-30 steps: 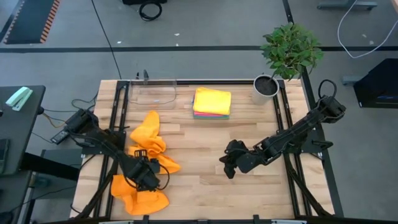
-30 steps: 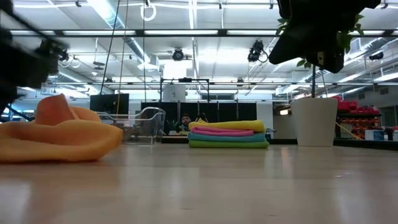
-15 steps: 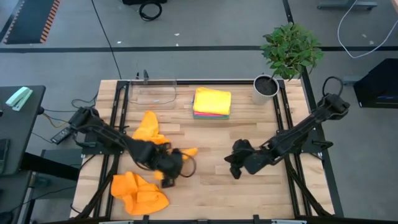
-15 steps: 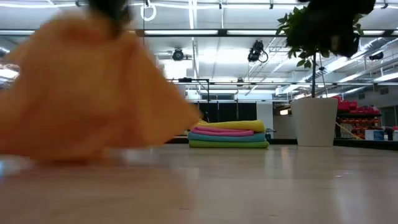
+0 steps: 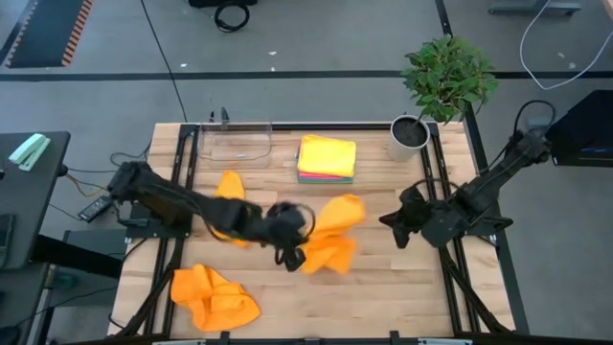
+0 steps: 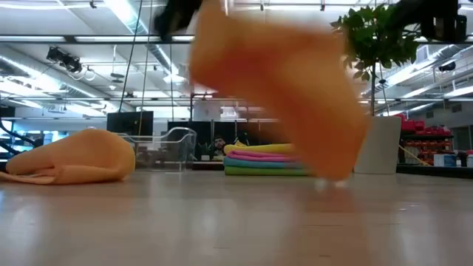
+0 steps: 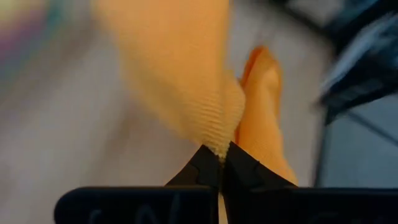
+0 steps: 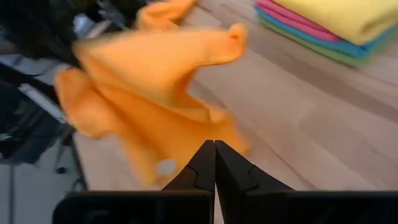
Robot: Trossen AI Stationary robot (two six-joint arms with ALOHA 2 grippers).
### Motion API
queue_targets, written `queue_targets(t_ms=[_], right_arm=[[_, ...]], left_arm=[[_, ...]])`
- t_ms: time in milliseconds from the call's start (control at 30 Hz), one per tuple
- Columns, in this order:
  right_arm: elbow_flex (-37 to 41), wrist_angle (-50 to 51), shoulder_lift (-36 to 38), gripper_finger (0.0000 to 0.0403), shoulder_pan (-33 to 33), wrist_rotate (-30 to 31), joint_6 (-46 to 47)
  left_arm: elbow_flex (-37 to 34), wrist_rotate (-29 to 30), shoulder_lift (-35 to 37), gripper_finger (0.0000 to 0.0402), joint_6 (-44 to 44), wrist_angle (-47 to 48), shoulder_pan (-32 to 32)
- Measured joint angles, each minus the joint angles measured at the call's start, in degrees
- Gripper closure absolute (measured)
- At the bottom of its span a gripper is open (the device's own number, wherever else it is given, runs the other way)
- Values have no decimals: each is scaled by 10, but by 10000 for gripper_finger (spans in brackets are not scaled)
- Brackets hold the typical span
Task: Fold microfiber towels
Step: Fold the middle orange towel
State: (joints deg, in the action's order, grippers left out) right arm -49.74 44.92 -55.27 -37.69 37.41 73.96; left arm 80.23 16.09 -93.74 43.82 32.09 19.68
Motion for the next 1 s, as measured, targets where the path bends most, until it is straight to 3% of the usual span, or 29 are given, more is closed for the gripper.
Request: queue_targets(t_ms=[67, 200, 300, 400, 533, 633, 833, 1000], right_arm=[[11, 1, -15, 393, 0, -2, 19], [59, -60, -60, 393, 1, -15, 33], [97, -177, -95, 393, 2, -29, 28], [111, -307, -140, 384, 8, -48, -25], [97, -392, -211, 350, 38, -88, -110], [74, -390, -255, 310, 71, -128, -152], [76, -305, -279, 237, 205, -176, -80], [80, -336, -310, 218, 272, -228, -108]], left_arm=[[-117, -42, -3, 394, 89, -72, -4], [-324, -162, -11, 382, 253, -320, -35], [-410, -209, -2, 332, 289, -475, -52], [-450, -244, 21, 277, 292, -537, -62], [-458, -235, 77, 229, 257, -524, -72], [-452, -218, 129, 222, 224, -453, -74], [-400, -129, 201, 250, 171, -220, -57], [-354, -49, 179, 277, 100, -206, -53]])
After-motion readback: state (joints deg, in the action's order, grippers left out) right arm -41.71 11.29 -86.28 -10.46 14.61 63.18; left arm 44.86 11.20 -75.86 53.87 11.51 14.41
